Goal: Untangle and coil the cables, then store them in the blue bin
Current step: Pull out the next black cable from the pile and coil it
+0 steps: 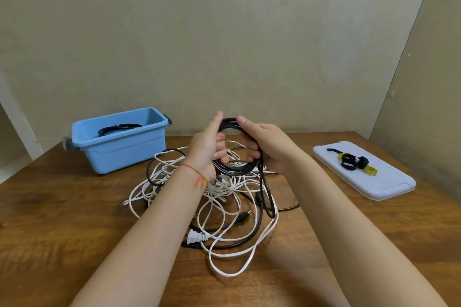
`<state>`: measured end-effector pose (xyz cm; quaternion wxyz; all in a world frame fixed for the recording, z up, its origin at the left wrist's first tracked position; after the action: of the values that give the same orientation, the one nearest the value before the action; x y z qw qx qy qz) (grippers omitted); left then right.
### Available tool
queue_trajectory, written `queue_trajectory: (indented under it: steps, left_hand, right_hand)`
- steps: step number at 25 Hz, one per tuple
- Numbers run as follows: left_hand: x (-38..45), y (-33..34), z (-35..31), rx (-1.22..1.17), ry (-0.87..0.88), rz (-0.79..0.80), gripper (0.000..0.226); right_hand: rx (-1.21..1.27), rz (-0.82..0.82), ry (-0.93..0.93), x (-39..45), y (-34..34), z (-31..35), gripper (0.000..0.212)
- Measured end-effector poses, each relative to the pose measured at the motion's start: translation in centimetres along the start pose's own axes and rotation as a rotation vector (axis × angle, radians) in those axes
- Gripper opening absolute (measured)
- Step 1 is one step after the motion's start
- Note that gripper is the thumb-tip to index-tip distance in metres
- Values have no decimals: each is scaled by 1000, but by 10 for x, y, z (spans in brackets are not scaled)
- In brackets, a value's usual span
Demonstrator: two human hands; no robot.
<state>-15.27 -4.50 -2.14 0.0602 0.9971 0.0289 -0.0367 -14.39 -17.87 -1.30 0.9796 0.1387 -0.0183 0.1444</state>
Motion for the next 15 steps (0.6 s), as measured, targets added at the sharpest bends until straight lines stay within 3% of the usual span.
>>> queue_trajectory:
  steps: [5, 9, 11, 12, 13, 14, 15]
  left_hand:
    - [6, 5, 7, -526, -89, -126, 61]
    - [2, 12, 5, -813, -79, -175, 52]
    - [-2, 18, -3, -863, -46, -159, 32]
    - [-8, 21, -8, -870, -36, -152, 37]
    - [-8, 23, -9, -861, -44, -154, 58]
    - [-9, 25, -10, -821, -37, -143, 59]
    - [-6, 27, -8, -782, -5, -123, 36]
  right_hand:
    - [300, -84, -76, 5, 7, -21, 35]
    - [402, -84, -223, 0, 20, -29, 6]
    - [396, -80, -226, -2, 27, -37, 20]
    - [406, -67, -236, -1, 30, -42, 22]
    - [433, -55, -257, 0, 34, -45, 21]
    - [463, -55, -274, 1, 36, -47, 16]
    - [500, -66, -287, 2, 37, -46, 15]
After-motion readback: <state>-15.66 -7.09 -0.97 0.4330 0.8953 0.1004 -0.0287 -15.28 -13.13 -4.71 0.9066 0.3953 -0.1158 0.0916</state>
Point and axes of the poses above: each hand's wrist, its own x-axis towards the middle knuckle, its own y-axis out of the palm, z = x × y, the point moved 2 cm from there along x, towards the middle knuckle, and after that the axes turned 12 degrees about x, right-handed, at the moved point
